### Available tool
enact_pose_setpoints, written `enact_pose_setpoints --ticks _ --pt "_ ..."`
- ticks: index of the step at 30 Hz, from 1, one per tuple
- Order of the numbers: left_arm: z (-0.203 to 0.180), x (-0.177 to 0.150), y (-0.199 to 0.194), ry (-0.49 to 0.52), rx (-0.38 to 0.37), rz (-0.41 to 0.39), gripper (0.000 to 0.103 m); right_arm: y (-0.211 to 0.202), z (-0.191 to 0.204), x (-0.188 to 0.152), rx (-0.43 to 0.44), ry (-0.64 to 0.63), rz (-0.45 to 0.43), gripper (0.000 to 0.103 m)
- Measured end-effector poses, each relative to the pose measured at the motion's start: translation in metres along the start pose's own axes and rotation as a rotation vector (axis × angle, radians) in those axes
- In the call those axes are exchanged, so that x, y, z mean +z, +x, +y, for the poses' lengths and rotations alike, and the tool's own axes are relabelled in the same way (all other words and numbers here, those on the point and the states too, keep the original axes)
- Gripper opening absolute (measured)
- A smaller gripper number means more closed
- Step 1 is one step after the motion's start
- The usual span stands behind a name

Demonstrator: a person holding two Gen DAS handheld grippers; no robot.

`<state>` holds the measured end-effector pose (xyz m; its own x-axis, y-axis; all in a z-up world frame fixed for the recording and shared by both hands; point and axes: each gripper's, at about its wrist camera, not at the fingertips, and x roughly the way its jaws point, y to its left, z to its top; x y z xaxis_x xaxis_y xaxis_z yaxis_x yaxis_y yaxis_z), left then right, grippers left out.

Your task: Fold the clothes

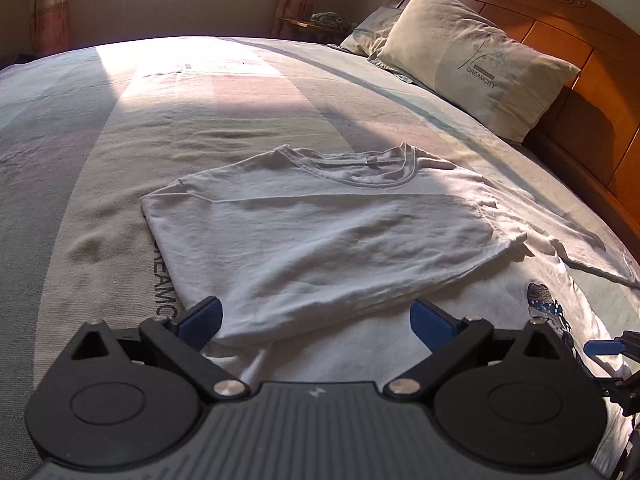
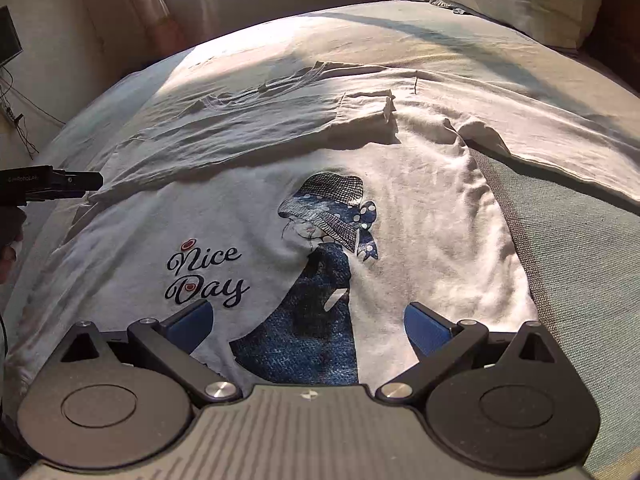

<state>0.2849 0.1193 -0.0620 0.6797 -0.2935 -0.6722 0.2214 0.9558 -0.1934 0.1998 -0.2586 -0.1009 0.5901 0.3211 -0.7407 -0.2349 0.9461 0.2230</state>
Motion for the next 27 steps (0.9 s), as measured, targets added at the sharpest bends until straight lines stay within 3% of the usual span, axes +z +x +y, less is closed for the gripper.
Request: enact_pose_setpoints --ticks 2,6,13,18,27 --pt "0.002 0.001 0.007 -0.005 -0.018 0.005 0.101 0.002 0.006 -0.002 -0.033 -0.028 -0.003 0.103" --pt "0.015 -0.013 0.029 -0.040 0.035 0.089 0.100 0.006 0.020 -0.008 -0.095 -0.117 0.002 0.103" --pt "0.013 -0.022 -0.009 -0.002 0.053 0.010 0.100 0.007 0.023 -0.013 -0.114 -0.132 -0.024 0.103" --pt "0.013 -0.006 0.002 0.000 0.003 -0.003 0.100 0.008 0.025 -0.013 -0.130 -0.127 -0.036 0.103" --pt "0.011 -0.021 0.001 -0.019 0.004 -0.005 0.101 0.008 0.026 -0.016 -0.133 -0.131 -0.050 0.103"
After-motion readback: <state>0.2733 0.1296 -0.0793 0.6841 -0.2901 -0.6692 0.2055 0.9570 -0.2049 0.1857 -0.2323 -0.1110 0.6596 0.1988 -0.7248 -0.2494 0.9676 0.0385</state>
